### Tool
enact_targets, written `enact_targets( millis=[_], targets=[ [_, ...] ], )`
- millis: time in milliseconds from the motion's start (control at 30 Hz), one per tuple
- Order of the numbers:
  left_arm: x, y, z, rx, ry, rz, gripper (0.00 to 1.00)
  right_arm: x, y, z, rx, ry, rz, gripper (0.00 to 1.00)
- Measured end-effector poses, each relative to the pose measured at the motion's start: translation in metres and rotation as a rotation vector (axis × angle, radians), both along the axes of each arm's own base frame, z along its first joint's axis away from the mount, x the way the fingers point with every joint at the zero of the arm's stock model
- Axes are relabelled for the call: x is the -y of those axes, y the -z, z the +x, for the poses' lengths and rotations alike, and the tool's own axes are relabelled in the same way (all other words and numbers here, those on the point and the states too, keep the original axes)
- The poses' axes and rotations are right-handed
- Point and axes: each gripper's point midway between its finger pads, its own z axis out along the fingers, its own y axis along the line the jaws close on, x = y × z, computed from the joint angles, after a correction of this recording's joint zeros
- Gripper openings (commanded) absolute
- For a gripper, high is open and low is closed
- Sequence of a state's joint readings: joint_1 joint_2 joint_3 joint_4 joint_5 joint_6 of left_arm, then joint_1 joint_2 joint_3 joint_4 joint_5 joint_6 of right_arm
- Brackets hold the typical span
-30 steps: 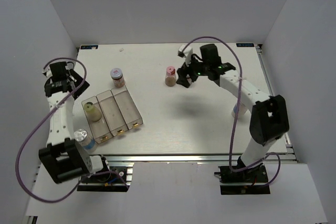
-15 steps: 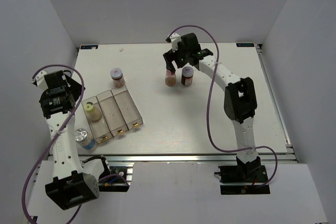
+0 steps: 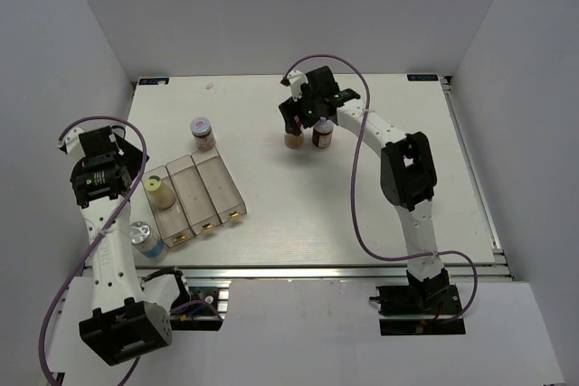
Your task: Organize the condiment bottles
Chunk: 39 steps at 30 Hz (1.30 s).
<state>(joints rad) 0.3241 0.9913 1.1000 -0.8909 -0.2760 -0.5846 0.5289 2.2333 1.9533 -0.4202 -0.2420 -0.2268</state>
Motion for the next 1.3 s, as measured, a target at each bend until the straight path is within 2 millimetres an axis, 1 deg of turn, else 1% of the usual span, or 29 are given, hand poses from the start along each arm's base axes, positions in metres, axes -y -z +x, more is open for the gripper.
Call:
enact_targets(
  millis=[67, 133, 167, 267, 300, 367, 400, 433, 533, 600, 667, 733, 800, 867, 933, 1000, 1067, 1167, 1200, 1300],
  targets=[
    [0.0, 0.0, 0.0, 0.0, 0.0, 0.0, 0.98, -0.002, 0.003, -0.001, -0.001, -0.006, -0.005, 0.76],
    [0.0, 0.0, 0.0, -0.002, 0.0, 0.0, 0.98, -0.003, 0.005, 0.0, 0.004, -0.01, -0.007, 0.65],
    [0.0, 0.001, -0.001, -0.004, 0.0, -0.001, 0.98, -0.004, 0.007, 0.0, 0.009, -0.013, -0.008, 0.57],
    [0.001, 0.003, -0.004, -0.017, 0.0, -0.005, 0.98, -0.006, 0.007, 0.003, 0.031, -0.02, -0.003, 0.42],
    [0.002, 0.003, -0.005, -0.021, 0.0, -0.006, 0.98, -0.008, 0.007, 0.004, 0.04, -0.024, 0.001, 0.31],
    [0.002, 0.003, -0.007, -0.022, 0.0, -0.007, 0.98, -0.009, 0.008, 0.005, 0.053, -0.031, 0.007, 0.16],
    [0.003, 0.002, -0.008, -0.02, 0.0, -0.006, 0.98, -0.009, 0.008, 0.006, 0.06, -0.036, 0.009, 0.02],
    [0.003, 0.001, -0.009, -0.018, 0.001, -0.006, 0.98, -0.01, 0.008, 0.006, 0.067, -0.041, 0.012, 0.0],
    [0.004, -0.001, -0.011, -0.01, 0.002, -0.005, 0.98, -0.009, 0.005, 0.003, 0.079, -0.054, 0.014, 0.0],
    [0.005, -0.002, -0.012, -0.005, 0.004, -0.004, 0.98, -0.009, -0.001, -0.001, 0.084, -0.071, 0.022, 0.0],
    [0.005, -0.003, -0.012, -0.001, 0.007, -0.006, 0.98, -0.013, -0.017, -0.007, 0.103, -0.102, 0.047, 0.0],
    [0.007, -0.003, -0.011, 0.0, 0.014, -0.008, 0.98, -0.021, -0.041, -0.015, 0.127, -0.151, 0.094, 0.0],
    [0.008, -0.004, -0.011, 0.002, 0.022, -0.009, 0.98, -0.034, -0.076, -0.033, 0.163, -0.233, 0.161, 0.0],
    [0.008, -0.006, -0.011, 0.01, 0.027, -0.006, 0.98, -0.054, -0.113, -0.058, 0.208, -0.333, 0.23, 0.0],
    [0.008, -0.01, -0.012, 0.026, 0.028, 0.001, 0.98, -0.077, -0.142, -0.091, 0.244, -0.449, 0.293, 0.0],
    [0.008, -0.018, -0.012, 0.054, 0.029, 0.013, 0.98, -0.106, -0.161, -0.13, 0.264, -0.574, 0.35, 0.0],
    [0.008, -0.031, -0.013, 0.092, 0.028, 0.029, 0.98, -0.134, -0.167, -0.169, 0.254, -0.686, 0.392, 0.0],
    [0.006, -0.053, -0.017, 0.148, 0.013, 0.063, 0.98, -0.17, -0.157, -0.217, 0.189, -0.803, 0.433, 0.0],
    [0.005, -0.063, -0.019, 0.17, 0.005, 0.077, 0.98, -0.181, -0.153, -0.23, 0.159, -0.827, 0.446, 0.0],
    [0.001, -0.087, -0.029, 0.237, -0.03, 0.121, 0.98, -0.207, -0.139, -0.248, 0.092, -0.856, 0.475, 0.0]
  ],
)
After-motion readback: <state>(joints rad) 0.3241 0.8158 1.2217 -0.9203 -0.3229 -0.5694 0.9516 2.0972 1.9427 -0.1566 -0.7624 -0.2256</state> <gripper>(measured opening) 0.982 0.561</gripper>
